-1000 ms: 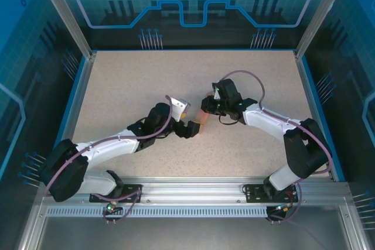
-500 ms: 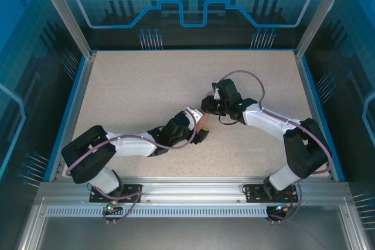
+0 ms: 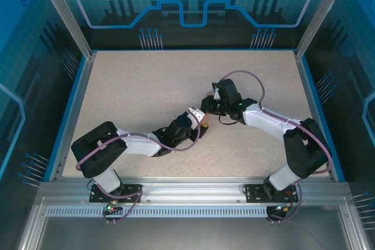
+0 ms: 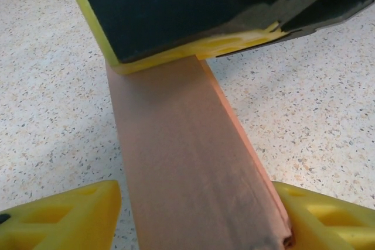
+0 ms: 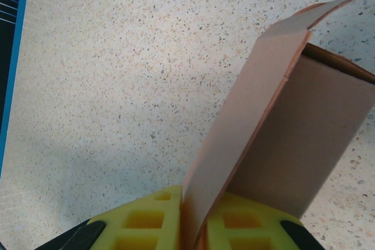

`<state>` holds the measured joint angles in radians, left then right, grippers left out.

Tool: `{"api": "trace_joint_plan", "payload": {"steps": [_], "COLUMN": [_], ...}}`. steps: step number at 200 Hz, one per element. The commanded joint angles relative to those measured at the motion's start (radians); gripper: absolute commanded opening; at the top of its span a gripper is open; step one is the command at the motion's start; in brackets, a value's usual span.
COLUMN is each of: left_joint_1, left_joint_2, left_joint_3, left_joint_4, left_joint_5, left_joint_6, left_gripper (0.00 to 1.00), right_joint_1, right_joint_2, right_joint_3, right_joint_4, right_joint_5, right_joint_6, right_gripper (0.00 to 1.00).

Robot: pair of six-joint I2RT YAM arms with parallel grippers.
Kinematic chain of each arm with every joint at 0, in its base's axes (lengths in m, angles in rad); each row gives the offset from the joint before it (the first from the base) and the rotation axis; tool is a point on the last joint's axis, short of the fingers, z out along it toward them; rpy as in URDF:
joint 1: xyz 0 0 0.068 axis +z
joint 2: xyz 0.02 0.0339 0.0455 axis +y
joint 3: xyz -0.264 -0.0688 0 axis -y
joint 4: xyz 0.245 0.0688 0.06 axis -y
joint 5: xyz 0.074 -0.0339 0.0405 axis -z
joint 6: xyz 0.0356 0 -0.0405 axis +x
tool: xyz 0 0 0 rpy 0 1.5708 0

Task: Fold the paper box

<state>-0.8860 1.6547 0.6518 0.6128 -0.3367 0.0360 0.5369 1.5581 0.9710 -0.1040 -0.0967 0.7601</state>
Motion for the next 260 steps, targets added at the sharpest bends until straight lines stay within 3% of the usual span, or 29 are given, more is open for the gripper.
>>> {"api": "trace_joint_plan", "payload": {"steps": [1, 49, 89, 154, 210, 260], "left_joint_1": [-0.005, -0.004, 0.013, 0.079, 0.172, 0.284], "left_joint_2": [0.011, -0.004, -0.027, -0.08, -0.123, -0.164], "left_joint_3": [0.013, -0.013, -0.017, -0.025, 0.01, 0.029], "left_joint_4": [0.055, 0.071, 0.036, -0.015, -0.123, -0.232], "left_joint_5": [-0.006, -0.001, 0.025, 0.178, 0.396, 0.611], "left_joint_6": [0.007, 0.037, 0.082, 0.105, 0.21, 0.268], "left_gripper": [0.61, 0.52, 0.47, 0.4, 0.35, 0.35], "right_joint_1": [0.011, 0.003, -0.011, -0.113, -0.227, -0.26], "right_joint_2": [0.02, -0.008, -0.061, -0.193, -0.138, -0.134], "right_joint_3": [-0.018, -0.011, 0.024, 0.027, 0.178, 0.166], "right_joint_4": [-0.086, -0.092, -0.117, -0.167, -0.343, -0.268], "right_joint_5": [0.028, 0.031, 0.011, -0.059, -0.231, -0.261], "right_joint_6": [-0.001, -0.015, -0.051, -0.135, -0.54, -0.883], "right_gripper": [0.16, 0.21, 0.34, 0.48, 0.55, 0.54]}}
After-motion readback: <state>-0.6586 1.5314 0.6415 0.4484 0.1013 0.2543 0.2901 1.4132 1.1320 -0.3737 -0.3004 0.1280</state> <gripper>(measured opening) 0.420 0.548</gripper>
